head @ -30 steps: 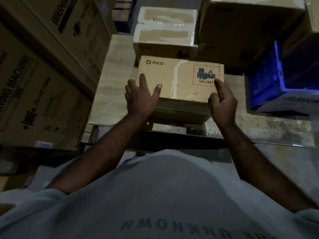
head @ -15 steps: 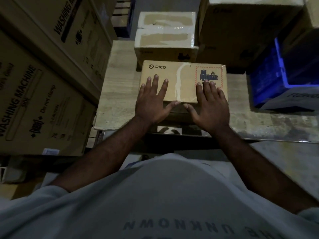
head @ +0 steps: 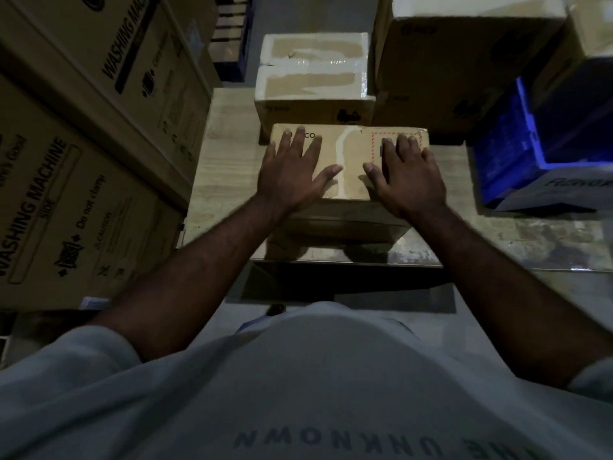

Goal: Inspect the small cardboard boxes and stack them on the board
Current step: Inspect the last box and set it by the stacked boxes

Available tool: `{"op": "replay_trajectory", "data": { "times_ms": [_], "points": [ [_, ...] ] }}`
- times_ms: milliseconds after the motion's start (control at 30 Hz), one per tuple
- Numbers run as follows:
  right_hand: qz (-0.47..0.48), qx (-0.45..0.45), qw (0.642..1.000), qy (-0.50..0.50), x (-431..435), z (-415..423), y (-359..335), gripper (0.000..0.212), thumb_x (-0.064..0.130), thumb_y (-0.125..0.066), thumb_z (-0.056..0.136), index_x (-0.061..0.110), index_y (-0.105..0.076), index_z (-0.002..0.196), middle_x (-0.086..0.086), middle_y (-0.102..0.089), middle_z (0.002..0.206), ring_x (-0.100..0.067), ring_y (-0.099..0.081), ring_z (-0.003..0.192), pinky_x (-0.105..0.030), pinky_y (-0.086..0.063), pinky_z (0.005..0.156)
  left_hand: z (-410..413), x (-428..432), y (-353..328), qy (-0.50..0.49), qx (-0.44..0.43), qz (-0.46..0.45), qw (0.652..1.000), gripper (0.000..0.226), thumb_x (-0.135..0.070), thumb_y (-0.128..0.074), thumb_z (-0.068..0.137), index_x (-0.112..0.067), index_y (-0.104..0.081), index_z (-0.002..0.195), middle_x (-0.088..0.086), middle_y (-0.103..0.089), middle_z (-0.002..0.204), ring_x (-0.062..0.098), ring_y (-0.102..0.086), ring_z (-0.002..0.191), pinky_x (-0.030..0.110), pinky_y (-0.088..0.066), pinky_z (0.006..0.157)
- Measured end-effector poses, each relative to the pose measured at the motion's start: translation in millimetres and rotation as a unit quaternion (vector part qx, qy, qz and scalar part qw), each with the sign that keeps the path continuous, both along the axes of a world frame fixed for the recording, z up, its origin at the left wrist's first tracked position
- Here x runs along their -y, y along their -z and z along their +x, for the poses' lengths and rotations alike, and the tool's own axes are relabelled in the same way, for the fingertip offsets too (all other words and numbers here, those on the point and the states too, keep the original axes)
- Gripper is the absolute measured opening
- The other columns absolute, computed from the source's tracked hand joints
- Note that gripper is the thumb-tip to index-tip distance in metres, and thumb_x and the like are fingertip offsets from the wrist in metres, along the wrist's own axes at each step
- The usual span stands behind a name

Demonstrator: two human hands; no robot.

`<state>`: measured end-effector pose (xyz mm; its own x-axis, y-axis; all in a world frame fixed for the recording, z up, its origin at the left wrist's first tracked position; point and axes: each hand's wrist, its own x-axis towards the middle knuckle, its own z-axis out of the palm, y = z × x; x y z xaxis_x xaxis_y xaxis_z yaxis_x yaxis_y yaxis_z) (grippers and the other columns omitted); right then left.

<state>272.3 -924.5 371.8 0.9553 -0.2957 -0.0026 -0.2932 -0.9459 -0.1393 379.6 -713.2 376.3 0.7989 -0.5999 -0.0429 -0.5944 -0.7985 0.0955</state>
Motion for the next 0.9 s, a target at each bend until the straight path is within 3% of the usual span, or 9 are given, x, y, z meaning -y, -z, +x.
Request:
{"op": "replay_trajectory", "data": {
  "times_ms": [200, 600, 700, 767, 800, 900],
  "points": [
    [0.008, -0.009, 1.000, 0.022, 10.2, 19.4, 1.7, 0.081, 0.067, -0.022, 0.101, 0.015, -0.025, 0.163, -0.020, -0.017, 0.171, -0.036, -0.013, 0.159, -0.058, -0.014, 0.126, 32.8, 2.7, 14.6, -0.025, -0.048, 0.006, 0.999, 0.079, -0.078, -0.019, 0.095, -0.036, -0.015, 0.162, 0.004, -0.007, 0.172, 0.035, -0.005, 0.157, 0.062, -0.013, 0.122],
    [0.023, -0.003, 0.999, 0.036, 9.5, 19.7, 5.9, 0.081, 0.067, -0.028, 0.100, 0.018, -0.024, 0.164, -0.017, -0.018, 0.172, -0.033, -0.013, 0.160, -0.057, -0.013, 0.127, 29.1, 0.9, 17.7, -0.033, -0.053, -0.038, 0.997, 0.077, -0.076, -0.025, 0.096, -0.037, -0.018, 0.162, 0.002, -0.006, 0.172, 0.031, 0.000, 0.158, 0.056, -0.012, 0.125],
    [0.044, 0.016, 0.997, 0.056, 7.2, 16.4, 2.5, 0.074, 0.061, -0.036, 0.101, 0.019, -0.031, 0.162, -0.016, -0.021, 0.171, -0.032, -0.015, 0.159, -0.058, -0.021, 0.125, 28.7, -0.6, 19.2, -0.046, -0.064, -0.094, 0.992, 0.077, -0.072, -0.038, 0.096, -0.036, -0.021, 0.162, 0.001, -0.005, 0.172, 0.028, -0.002, 0.158, 0.053, -0.015, 0.124],
    [0.045, 0.065, 0.994, 0.082, 3.2, 9.5, 0.2, 0.064, 0.053, -0.043, 0.102, 0.017, -0.041, 0.156, -0.017, -0.027, 0.169, -0.033, -0.021, 0.158, -0.057, -0.029, 0.121, 26.6, -6.1, 15.2, -0.094, -0.102, -0.214, 0.967, 0.078, -0.063, -0.055, 0.093, -0.032, -0.028, 0.159, 0.000, -0.013, 0.171, 0.025, -0.021, 0.154, 0.046, -0.029, 0.119],
    [0.037, 0.091, 0.991, 0.094, 0.7, 4.3, -0.2, 0.060, 0.049, -0.045, 0.102, 0.017, -0.045, 0.152, -0.017, -0.030, 0.167, -0.034, -0.023, 0.157, -0.056, -0.031, 0.120, 25.9, -12.4, 16.7, -0.141, -0.129, -0.292, 0.937, 0.075, -0.059, -0.060, 0.092, -0.029, -0.034, 0.156, 0.000, -0.025, 0.167, 0.022, -0.037, 0.146, 0.042, -0.039, 0.114],
    [0.020, 0.121, 0.984, 0.129, -5.7, -13.8, 6.3, 0.055, 0.045, -0.049, 0.101, 0.018, -0.049, 0.148, -0.017, -0.036, 0.164, -0.035, -0.030, 0.153, -0.055, -0.039, 0.114, 9.5, -36.5, 13.3, -0.306, -0.269, -0.443, 0.798, 0.066, -0.063, -0.054, 0.095, -0.022, -0.048, 0.146, -0.002, -0.059, 0.134, 0.019, -0.061, 0.117, 0.033, -0.054, 0.089]
  ]
}}
